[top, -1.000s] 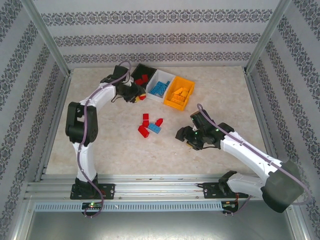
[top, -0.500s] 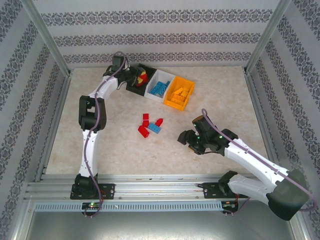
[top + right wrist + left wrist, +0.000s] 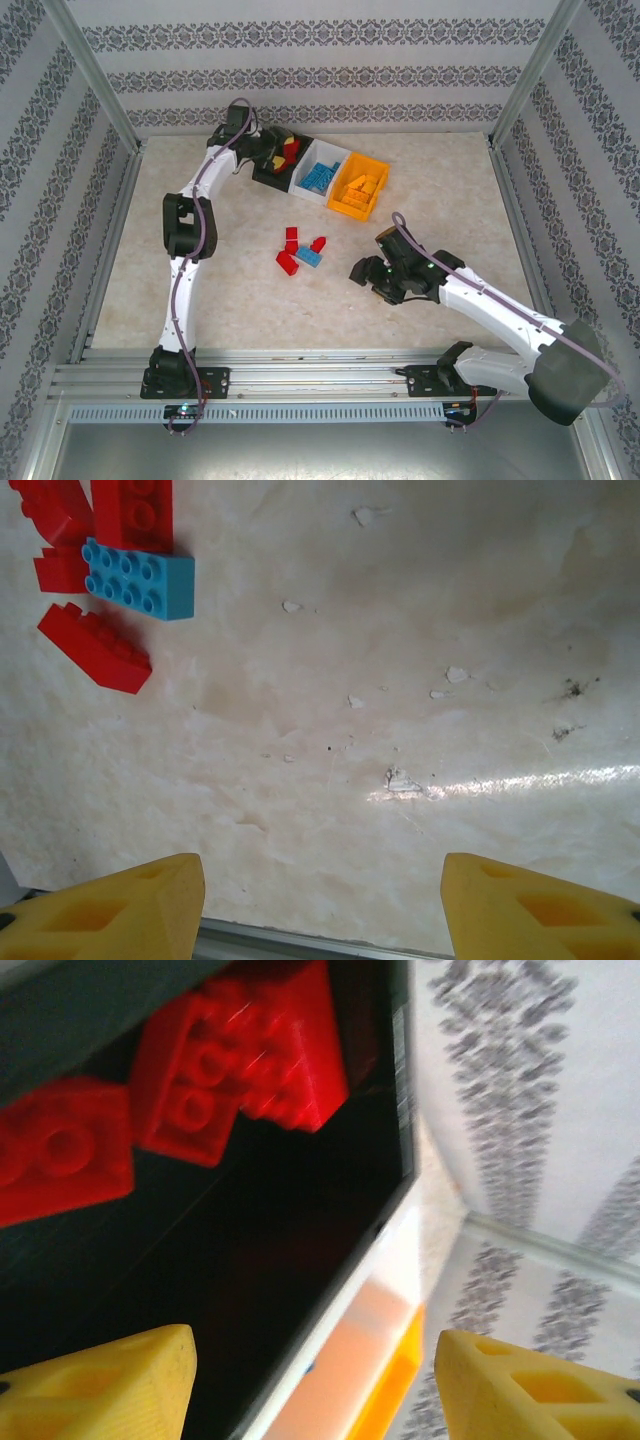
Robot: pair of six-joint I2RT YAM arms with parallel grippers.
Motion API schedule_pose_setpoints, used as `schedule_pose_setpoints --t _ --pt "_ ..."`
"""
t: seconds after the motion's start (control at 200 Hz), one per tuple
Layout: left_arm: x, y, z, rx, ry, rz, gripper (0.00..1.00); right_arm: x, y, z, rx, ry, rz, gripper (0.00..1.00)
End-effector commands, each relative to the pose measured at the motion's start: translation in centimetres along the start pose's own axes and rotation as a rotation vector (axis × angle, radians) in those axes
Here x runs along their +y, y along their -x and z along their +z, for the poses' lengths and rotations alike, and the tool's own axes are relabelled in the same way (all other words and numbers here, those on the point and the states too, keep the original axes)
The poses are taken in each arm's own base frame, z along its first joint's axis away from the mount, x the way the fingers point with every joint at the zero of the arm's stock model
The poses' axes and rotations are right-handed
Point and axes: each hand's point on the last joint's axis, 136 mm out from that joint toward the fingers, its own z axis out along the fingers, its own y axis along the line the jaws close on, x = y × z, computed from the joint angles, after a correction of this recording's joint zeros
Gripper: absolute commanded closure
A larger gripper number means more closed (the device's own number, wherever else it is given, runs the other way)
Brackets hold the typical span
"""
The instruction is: Sort the legos into containers by color
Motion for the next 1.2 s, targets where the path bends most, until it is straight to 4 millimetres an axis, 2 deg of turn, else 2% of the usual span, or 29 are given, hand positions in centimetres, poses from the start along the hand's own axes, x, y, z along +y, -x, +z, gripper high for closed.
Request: schedule_pose_setpoints --t 0.0,0.165,0.385,0.465,0.585,0.829,0.974,1.199 --pt "-2.5 -6.1 -5.2 0.08 0.126 0.313 0.35 -0.6 1.2 -0.7 -0.044 -0.024 0.012 0.36" --pt "0.7 -14.9 -6.4 0.262 0.379 0.654 0.36 -1.9 2.3 -1.0 -0.04 -0.026 0.045 0.36" --pt "4.5 -22.6 -5.3 0.385 0.547 0.93 0.36 -2.2 3.6 -2.1 -0.052 -0.002 0.044 0.36" --pt "6.2 -24.7 -4.6 0.431 0.602 1.0 0.35 -2.2 3.7 -2.5 -0.06 0.009 0.041 0.36" --pt "8.1 -25.7 -3.9 0.436 0.656 1.031 0.35 -2.0 3.5 -3.1 -0.072 0.042 0.028 0.36" --pt "10.2 -27.0 -2.3 0.472 0.69 1.091 0.35 -3.0 2.3 -3.4 -0.069 0.061 0.044 0.36" --pt "11.8 -26.7 -1.5 0.491 0.723 1.094 0.35 -3.2 2.0 -3.8 -0.073 0.072 0.05 0.36" --pt "12.5 -26.4 -0.1 0.505 0.741 1.105 0.36 -3.5 1.4 -4.3 -0.076 0.087 0.064 0.36"
